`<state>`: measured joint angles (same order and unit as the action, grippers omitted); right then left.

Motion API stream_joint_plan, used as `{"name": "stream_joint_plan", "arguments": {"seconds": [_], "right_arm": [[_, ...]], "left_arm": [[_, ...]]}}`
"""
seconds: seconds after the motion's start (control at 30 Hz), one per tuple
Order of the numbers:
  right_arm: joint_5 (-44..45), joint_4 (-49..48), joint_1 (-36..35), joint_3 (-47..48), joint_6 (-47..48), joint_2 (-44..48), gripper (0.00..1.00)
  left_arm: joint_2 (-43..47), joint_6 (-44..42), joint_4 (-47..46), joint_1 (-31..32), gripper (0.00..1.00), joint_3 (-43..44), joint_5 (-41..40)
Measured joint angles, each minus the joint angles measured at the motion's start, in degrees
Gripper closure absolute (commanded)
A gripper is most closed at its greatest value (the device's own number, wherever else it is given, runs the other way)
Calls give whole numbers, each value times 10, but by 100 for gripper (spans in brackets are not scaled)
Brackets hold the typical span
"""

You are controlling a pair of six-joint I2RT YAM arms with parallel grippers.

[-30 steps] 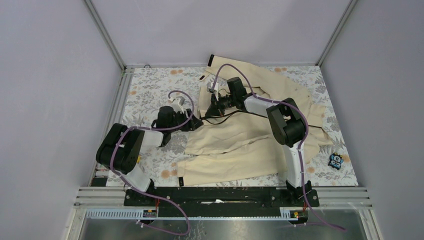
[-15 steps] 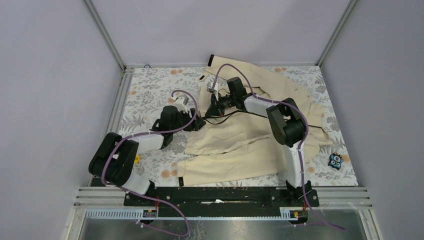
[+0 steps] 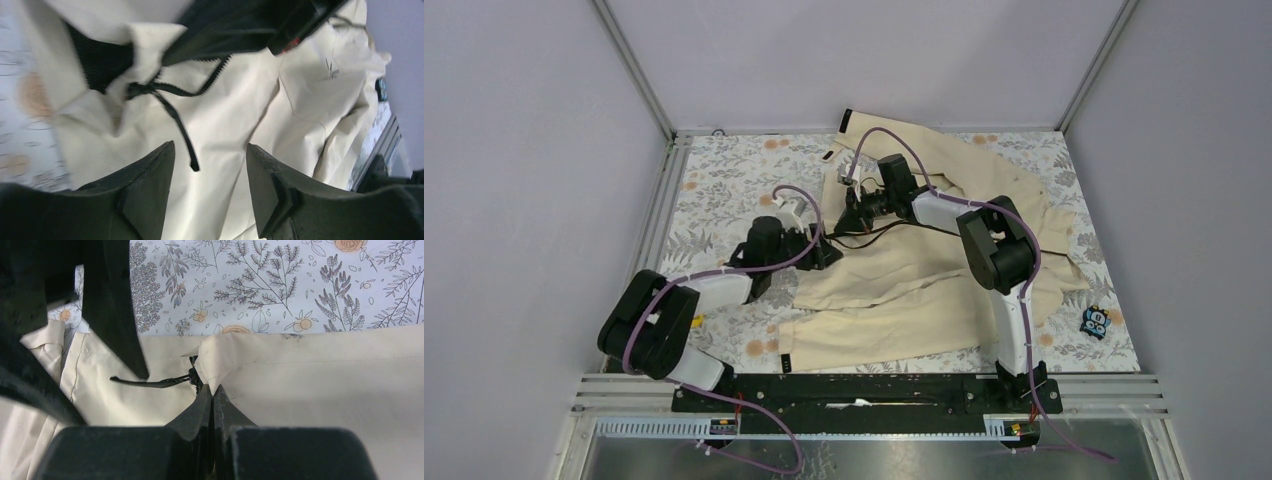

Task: Zip up the jacket

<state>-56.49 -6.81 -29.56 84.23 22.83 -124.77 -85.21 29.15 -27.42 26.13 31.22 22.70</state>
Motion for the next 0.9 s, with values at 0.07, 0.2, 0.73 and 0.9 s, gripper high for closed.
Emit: {"name": "stream_joint_plan", "arguments": {"seconds": [0.07,0.2,0.73,0.9], "right_arm": [[0,0,0,0,0,0,100],[0,0,0,0,0,0,100],[0,0,0,0,0,0,100],[0,0,0,0,0,0,100]], "left_arm": [[16,12,-4,-30,47,-10,5],[23,25,-3,-82,62,-5,-6],[-30,28,-36,-51,45,7,-5],[-13,20,-18,-51,38,5,-11]]}}
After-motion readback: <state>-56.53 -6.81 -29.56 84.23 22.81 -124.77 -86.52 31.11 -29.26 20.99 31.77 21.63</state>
